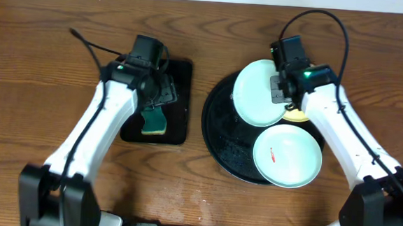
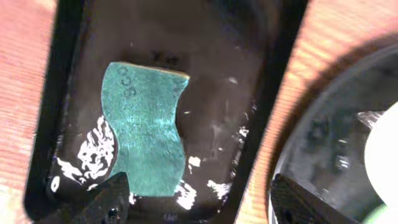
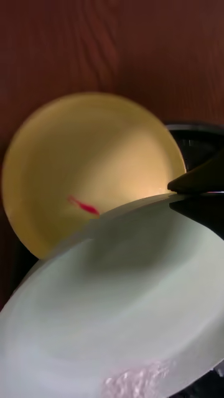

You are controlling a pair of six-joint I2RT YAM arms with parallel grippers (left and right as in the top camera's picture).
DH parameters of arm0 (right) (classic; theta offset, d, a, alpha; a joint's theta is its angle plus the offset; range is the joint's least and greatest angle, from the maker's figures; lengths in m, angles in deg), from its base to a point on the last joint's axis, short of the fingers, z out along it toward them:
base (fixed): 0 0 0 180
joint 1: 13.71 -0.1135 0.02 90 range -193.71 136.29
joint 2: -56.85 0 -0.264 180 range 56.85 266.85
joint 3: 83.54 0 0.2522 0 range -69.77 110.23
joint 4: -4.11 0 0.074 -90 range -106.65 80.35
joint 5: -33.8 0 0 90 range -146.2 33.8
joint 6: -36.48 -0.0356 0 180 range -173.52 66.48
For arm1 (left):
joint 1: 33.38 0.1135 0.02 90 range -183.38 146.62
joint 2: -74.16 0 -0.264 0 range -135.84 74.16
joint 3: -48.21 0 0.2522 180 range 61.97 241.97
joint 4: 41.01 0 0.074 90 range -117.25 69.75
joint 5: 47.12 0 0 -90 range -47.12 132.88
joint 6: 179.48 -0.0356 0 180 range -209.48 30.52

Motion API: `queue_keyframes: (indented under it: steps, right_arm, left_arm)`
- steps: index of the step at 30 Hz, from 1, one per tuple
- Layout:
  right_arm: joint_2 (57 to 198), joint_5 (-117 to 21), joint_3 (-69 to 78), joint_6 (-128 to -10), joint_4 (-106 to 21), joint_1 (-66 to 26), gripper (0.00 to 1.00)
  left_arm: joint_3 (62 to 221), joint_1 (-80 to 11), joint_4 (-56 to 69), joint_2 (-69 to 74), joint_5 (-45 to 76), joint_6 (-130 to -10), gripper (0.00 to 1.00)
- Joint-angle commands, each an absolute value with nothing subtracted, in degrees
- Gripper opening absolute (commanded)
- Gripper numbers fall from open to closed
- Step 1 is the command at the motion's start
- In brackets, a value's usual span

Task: Clean dirty plates on tray and stack at the side
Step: 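Lift the pale green plate with the right gripper and set it right of the tray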

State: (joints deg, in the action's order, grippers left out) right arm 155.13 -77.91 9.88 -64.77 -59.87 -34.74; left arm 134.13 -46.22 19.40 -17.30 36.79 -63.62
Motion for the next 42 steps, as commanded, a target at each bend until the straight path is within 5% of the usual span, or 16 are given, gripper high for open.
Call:
queue_keyframes:
  steps: [1,21,42]
  right_arm:
    - [154.21,-90.77,9.84,-62.82,-60.22,-39.60,0.01]
    - [150.85,-120.54,9.84,-64.35,-64.74,-61.37,0.01]
    - [143.94,-124.34,9.84,-63.69,-64.70,-64.60,0.01]
  left_arm:
    - [135.99,-45.98,20.73,-11.69,36.20,-65.36,0.74]
    - [135.97,-45.96,26.48,-5.22,42.28,-65.91,0.78]
    - [135.97,-45.98,26.50,-5.22,42.25,-65.89,0.78]
